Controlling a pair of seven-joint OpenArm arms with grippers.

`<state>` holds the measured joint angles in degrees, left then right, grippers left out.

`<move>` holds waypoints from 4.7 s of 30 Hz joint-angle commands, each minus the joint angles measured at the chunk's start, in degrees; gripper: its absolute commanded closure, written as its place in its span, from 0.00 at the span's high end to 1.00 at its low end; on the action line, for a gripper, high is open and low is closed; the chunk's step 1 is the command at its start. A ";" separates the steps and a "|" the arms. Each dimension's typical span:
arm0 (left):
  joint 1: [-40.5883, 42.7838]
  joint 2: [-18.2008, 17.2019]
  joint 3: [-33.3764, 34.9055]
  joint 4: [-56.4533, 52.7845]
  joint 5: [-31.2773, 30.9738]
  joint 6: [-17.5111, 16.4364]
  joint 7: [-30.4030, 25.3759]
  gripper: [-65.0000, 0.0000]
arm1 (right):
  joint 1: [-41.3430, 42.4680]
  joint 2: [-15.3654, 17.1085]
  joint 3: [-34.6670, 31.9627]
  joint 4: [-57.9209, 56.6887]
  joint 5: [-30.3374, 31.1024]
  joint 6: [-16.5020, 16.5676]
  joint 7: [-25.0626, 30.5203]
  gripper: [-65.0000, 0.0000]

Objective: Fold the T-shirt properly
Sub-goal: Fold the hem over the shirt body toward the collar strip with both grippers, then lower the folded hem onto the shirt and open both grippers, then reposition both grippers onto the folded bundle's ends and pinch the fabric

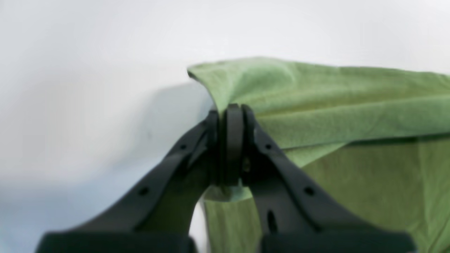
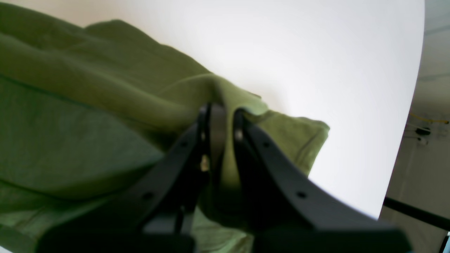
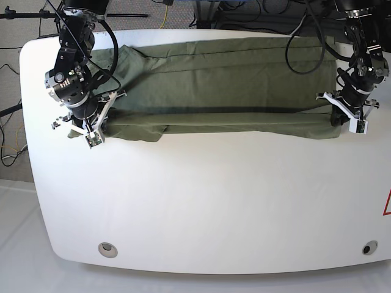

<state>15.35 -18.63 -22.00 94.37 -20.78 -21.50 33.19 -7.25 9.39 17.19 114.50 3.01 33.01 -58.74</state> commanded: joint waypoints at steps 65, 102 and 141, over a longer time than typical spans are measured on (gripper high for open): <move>2.38 -2.06 -1.26 7.30 1.18 -6.54 6.25 0.54 | -2.49 0.59 2.22 -0.14 2.12 -0.02 0.46 0.58; 0.26 -0.02 -0.17 9.72 5.86 -9.71 8.88 0.42 | 2.22 0.10 2.56 -11.00 3.63 0.41 0.59 0.60; -0.97 1.11 -0.91 6.57 5.29 -10.57 4.28 0.62 | 3.21 0.82 2.08 -18.36 6.79 0.88 3.92 0.63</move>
<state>14.90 -16.80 -23.00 100.90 -14.81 -32.16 39.20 -5.15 9.65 19.25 93.58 9.91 33.28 -54.00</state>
